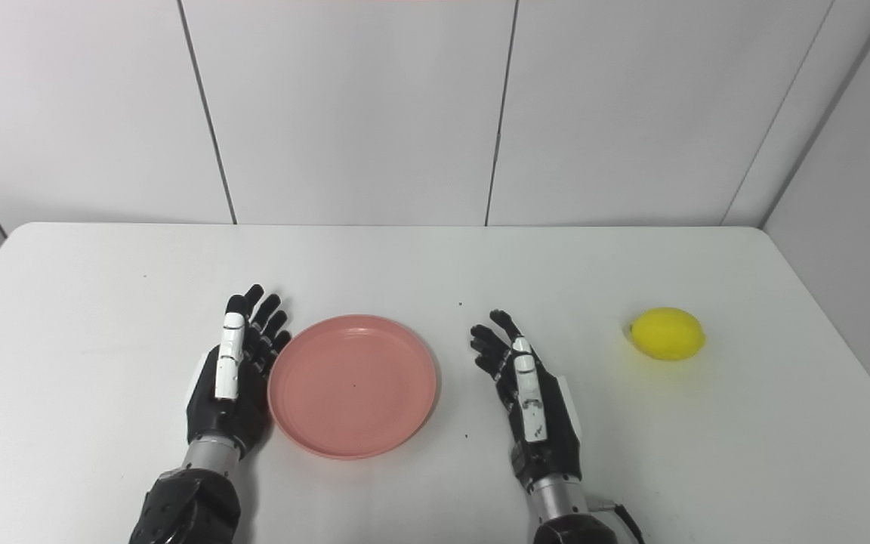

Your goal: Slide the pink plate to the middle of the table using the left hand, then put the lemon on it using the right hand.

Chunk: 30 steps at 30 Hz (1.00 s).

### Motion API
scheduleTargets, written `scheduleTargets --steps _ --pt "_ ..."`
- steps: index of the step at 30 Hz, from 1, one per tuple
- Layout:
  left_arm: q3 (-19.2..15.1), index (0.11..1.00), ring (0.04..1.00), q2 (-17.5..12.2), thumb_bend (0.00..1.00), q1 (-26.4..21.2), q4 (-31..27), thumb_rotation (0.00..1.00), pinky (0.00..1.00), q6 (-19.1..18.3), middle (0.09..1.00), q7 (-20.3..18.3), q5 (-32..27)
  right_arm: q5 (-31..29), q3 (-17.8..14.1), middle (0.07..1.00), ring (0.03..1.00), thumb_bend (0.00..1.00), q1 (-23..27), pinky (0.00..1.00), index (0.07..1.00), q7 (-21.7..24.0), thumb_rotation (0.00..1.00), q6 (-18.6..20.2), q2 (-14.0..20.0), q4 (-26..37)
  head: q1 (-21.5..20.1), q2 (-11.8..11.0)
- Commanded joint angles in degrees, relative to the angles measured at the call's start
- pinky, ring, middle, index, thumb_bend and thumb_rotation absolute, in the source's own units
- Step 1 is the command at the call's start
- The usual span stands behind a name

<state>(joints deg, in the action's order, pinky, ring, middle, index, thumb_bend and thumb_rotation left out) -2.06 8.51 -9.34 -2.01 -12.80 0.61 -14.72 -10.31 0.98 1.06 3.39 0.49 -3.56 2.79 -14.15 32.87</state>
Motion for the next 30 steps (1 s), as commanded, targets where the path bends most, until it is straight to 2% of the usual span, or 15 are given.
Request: scheduleTargets --steps 1,12,14,17,19,25,30 --pt "0.4 0.948 0.977 -0.1 0.61 -0.2 -1.3 0.81 1.0 0.0 0.958 -1.0 -0.4 -0.1 0.3 0.806 0.839 0.74 -1.2 0.88 0.869 -0.1 0.94 0.9 -0.9 -1.1 -0.2 0.1" --pt "0.2 0.954 0.989 0.1 0.63 0.0 -1.0 0.8 1.0 0.0 0.972 -0.6 -0.3 0.2 0.1 0.814 0.843 0.73 -1.5 0.88 0.867 -0.2 0.94 0.9 -0.7 -0.9 -1.3 0.0" --pt "0.1 0.952 0.984 -0.1 0.62 -0.1 -0.6 0.81 1.0 0.3 0.969 -0.7 -0.2 2.0 0.1 0.803 0.823 0.74 -1.5 0.84 0.852 -1.2 0.91 -1.1 -0.8 -1.5 -1.6 -0.1" --pt "-0.1 0.953 0.981 -0.3 0.63 -0.2 -0.2 0.83 1.0 0.4 0.968 -0.6 -0.2 8.9 0.7 0.787 0.801 0.73 -1.1 0.81 0.842 -4.1 0.9 -7.0 -0.3 -3.6 -2.4 -0.3" --pt "-0.2 0.95 0.981 -0.4 0.63 -0.2 0.1 0.84 1.0 0.4 0.966 -0.7 -0.2 11.8 0.5 0.787 0.798 0.72 -0.9 0.8 0.828 -6.4 0.88 -9.0 -0.7 -4.1 -3.7 -0.6" --pt "-0.6 0.937 0.981 -0.7 0.64 -0.5 1.0 0.84 1.0 0.5 0.958 -1.2 -0.5 16.8 -0.9 0.789 0.79 0.7 -0.5 0.77 0.809 -11.8 0.88 -10.2 -1.9 -3.2 -5.7 -1.2" --pt "-1.0 0.934 0.986 -0.6 0.63 -0.7 1.4 0.82 1.0 0.4 0.962 -1.7 -1.0 20.6 -1.1 0.795 0.778 0.75 -0.1 0.74 0.825 -14.1 0.99 -9.5 -1.1 -0.6 -6.0 -1.4"
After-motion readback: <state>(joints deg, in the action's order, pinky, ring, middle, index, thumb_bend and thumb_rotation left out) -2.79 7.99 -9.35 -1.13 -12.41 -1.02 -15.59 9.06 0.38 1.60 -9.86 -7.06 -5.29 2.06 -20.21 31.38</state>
